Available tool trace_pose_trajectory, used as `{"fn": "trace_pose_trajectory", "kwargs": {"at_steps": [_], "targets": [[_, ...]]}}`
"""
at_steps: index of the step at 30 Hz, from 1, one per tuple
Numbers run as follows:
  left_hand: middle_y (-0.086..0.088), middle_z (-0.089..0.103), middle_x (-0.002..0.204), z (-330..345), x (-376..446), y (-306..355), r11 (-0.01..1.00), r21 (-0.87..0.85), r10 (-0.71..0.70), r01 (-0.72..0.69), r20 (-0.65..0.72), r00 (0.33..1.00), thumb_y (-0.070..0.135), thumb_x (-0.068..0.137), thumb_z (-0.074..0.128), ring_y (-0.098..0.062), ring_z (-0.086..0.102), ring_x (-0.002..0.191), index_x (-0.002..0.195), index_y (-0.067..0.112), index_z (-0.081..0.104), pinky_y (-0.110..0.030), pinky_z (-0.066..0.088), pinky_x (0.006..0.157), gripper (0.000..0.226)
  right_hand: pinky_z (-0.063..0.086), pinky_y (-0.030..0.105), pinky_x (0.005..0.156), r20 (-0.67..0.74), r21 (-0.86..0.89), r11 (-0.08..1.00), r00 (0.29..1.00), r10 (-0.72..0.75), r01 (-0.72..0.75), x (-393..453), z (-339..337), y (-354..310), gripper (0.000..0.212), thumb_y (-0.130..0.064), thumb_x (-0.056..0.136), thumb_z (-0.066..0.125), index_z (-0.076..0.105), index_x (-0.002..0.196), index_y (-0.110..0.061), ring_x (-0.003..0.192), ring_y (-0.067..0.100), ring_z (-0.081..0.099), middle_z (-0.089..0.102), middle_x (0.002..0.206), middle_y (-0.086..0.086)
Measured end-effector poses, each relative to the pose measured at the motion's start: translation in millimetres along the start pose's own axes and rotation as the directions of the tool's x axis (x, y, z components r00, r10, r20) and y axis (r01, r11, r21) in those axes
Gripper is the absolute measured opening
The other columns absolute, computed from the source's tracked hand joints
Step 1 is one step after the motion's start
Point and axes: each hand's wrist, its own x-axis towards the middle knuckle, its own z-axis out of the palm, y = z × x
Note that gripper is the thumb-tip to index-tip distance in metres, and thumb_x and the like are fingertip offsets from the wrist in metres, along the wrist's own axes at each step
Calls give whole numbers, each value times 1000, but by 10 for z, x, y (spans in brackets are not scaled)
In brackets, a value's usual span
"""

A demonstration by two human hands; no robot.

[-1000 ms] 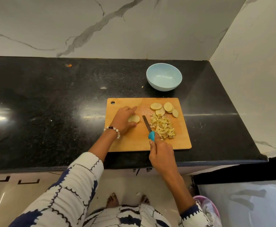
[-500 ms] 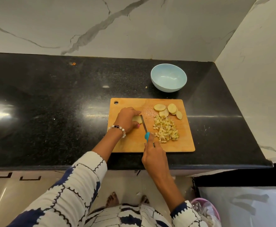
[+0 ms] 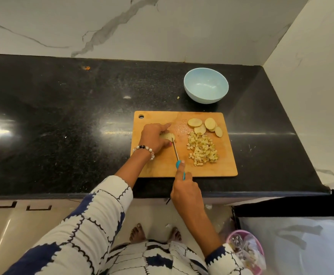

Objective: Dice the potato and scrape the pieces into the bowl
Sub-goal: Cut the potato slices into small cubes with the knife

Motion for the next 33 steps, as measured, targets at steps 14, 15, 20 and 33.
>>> {"fn": "trace_pose_trajectory", "kwargs": {"at_steps": [14,15,20,33], "targets": [[2,66,116,-30,15,43,998,20,-63,62,47,997,26,67,82,-15,58,107,133,25,50,-29,46,95,73,39,33,59,-138,173,982,985,105,-81,-31,93,141,60,-12,98,38,8,149,-1,74,29,58,49,123,23],[2,66,116,-31,9,43,998,19,-60,59,45,997,26,67,82,-16,58,107,133,24,50,-29,46,95,73,40,34,61,-168,217,972,978,128,-90,-6,76,150,57,-15,99,34,8,149,-2,74,29,57,49,123,23],[-2,65,117,-17,-9,41,997,52,-58,56,31,998,27,70,80,-19,58,108,133,25,49,-30,46,93,70,34,26,56,-262,253,967,965,32,37,161,104,-1,53,-22,101,35,21,147,-1,66,19,49,55,116,23],[-2,64,120,-57,-48,-22,998,48,-35,33,34,999,24,72,78,-21,57,109,136,25,46,-33,47,94,71,39,27,64,-217,275,961,974,60,3,165,31,-8,55,-26,102,30,13,150,-5,77,15,47,55,115,16]]}}
